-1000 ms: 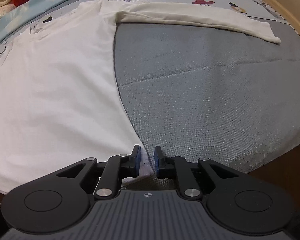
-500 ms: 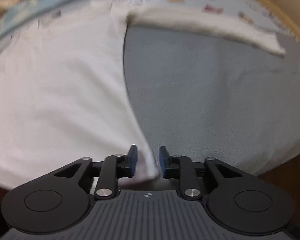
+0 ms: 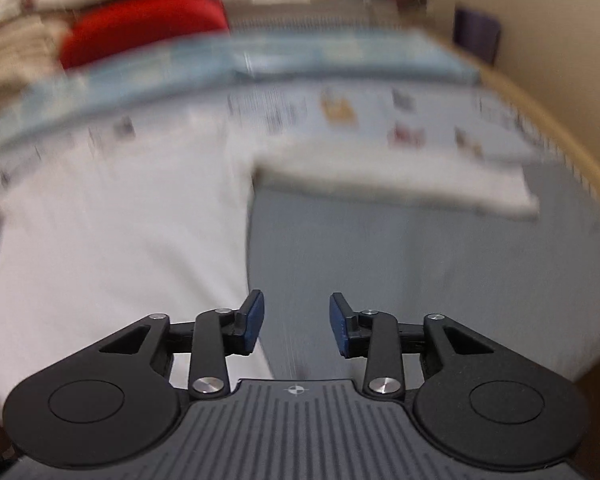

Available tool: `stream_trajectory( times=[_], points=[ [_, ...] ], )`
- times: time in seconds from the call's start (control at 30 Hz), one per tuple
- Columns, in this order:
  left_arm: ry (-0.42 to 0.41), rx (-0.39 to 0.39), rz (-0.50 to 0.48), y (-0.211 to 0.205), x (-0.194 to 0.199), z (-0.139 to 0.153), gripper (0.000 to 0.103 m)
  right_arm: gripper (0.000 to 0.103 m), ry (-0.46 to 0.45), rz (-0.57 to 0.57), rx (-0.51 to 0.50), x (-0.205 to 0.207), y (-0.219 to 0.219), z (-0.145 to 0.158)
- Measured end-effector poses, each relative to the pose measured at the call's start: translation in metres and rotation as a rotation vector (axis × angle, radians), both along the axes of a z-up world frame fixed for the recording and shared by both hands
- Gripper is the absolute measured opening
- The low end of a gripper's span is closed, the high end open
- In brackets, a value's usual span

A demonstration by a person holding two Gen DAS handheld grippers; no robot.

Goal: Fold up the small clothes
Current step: 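Move the left gripper along the white sleeve toward its cuff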

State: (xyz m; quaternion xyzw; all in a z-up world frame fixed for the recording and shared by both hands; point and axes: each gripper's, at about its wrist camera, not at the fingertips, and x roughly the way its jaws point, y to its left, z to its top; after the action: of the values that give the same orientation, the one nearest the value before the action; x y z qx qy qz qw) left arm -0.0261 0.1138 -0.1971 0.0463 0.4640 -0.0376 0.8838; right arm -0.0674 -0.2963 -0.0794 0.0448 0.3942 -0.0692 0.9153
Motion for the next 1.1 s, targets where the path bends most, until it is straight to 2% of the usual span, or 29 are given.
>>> stream_trajectory(
  times=[0.13,0.17,0.23,0.33,0.4,0.57,0.67,0.73,0.8,0.83,0.9,0.93,0.97,1.1],
  points=[
    [-0.113,0.049,-0.001,-0.010,-0.005,0.013,0.081,0.058,-0.233,0.063,-0.019,-0.005,-0.008,0.045],
    [-0.132,0.057,0.004,-0.012,-0.006,0.016,0.082,0.063,-0.288,0.075,-0.035,-0.008,-0.010,0.053],
    [-0.156,0.047,0.010,-0.016,-0.008,0.022,0.084,0.066,-0.353,0.059,-0.044,-0.012,-0.016,0.058],
    [-0.172,0.054,0.047,-0.019,-0.008,0.026,0.084,0.066,-0.370,-0.050,0.075,-0.013,-0.031,0.059],
    [-0.179,0.054,0.073,-0.017,-0.006,0.030,0.084,0.066,-0.372,-0.098,0.112,-0.009,-0.035,0.056],
    [-0.208,0.030,0.181,-0.008,0.000,0.053,0.084,0.066,-0.362,-0.069,0.100,0.000,-0.025,0.050],
    [-0.173,0.007,0.269,-0.003,0.007,0.067,0.084,0.066,-0.371,-0.045,0.096,-0.003,-0.020,0.049],
    [-0.191,-0.044,0.288,-0.001,0.007,0.071,0.084,0.066,-0.378,-0.043,0.118,-0.006,-0.019,0.051],
    [-0.206,-0.044,0.271,-0.003,0.007,0.067,0.083,0.066,-0.388,-0.046,0.134,-0.006,-0.021,0.053],
    [-0.211,-0.041,0.253,-0.006,0.007,0.061,0.080,0.066,-0.385,-0.051,0.136,-0.004,-0.022,0.052],
    [-0.207,-0.016,0.203,-0.011,0.010,0.047,0.064,0.065,-0.377,-0.058,0.146,0.001,-0.022,0.051],
    [-0.166,0.003,0.195,-0.014,0.018,0.042,0.045,0.064,-0.372,-0.058,0.151,0.003,-0.022,0.050],
    [-0.160,-0.020,0.185,-0.014,0.020,0.041,0.036,0.063,-0.366,-0.059,0.154,0.006,-0.021,0.049],
    [-0.194,-0.087,0.178,-0.006,0.034,0.056,0.035,0.052,-0.345,-0.065,0.146,0.015,-0.019,0.044]
  ],
)
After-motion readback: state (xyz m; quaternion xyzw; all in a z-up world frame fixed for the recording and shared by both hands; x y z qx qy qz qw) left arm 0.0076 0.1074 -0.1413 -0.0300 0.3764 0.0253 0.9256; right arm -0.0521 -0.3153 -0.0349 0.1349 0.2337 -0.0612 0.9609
